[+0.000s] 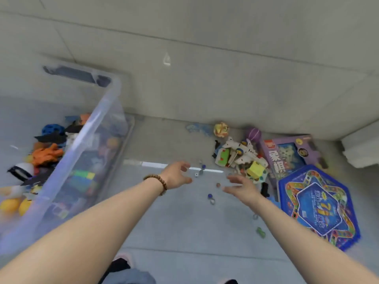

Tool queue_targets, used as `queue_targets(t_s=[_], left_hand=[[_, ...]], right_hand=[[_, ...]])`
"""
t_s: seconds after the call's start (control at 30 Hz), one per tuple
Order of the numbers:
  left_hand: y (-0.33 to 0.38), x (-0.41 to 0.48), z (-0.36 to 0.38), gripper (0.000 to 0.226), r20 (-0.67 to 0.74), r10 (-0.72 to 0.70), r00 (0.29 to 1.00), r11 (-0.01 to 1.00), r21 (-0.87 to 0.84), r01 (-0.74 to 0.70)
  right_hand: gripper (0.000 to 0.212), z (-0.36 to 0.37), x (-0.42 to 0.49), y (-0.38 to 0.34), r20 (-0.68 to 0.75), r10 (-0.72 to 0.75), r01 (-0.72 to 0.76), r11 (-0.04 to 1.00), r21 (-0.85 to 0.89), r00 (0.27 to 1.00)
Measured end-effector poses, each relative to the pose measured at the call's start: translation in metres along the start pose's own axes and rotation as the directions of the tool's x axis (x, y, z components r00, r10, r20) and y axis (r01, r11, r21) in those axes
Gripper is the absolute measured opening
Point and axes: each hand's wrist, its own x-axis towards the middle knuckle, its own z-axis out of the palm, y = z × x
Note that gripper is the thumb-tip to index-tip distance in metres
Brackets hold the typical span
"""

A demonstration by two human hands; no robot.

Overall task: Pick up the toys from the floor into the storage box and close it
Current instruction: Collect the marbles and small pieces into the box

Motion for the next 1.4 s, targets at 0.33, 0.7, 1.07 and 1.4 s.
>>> queue_targets(t_s=[0.33, 0.7, 1.07, 1.4], left_hand=[[-0.053, 0.054, 0.073, 0.014, -0.04, -0.092, 0.995, 0.952, -0.296, 0.076], [-0.035, 0.04, 0.082, 0.035, 0.335, -0.211, 0.918, 0.476, -0.785, 0.396], [-0.049, 0.063, 0.041, 0.034, 0.127, -0.393, 0.911, 0.074, -0.983, 0.169], [-0.058, 0.069, 0.031, 0.034, 0.109, -0.382, 0.918, 0.108, -0.981, 0.161]], right_hand=[[0.044, 0.059, 0.05, 0.062, 0.032, -0.367, 0.365, 0.904, -0.222, 0.93], [0.021, 0.07, 0.034, 0.024, -0.145, -0.349, 0.366, 0.924, 0.11, 0.926], [0.058, 0.07, 0.081, -0.009, -0.047, -0.385, 0.378, 0.919, -0.113, 0.922], [0.016, 0.08, 0.107, -0.008, 0.009, -0.464, 0.45, 0.855, -0.258, 0.886]])
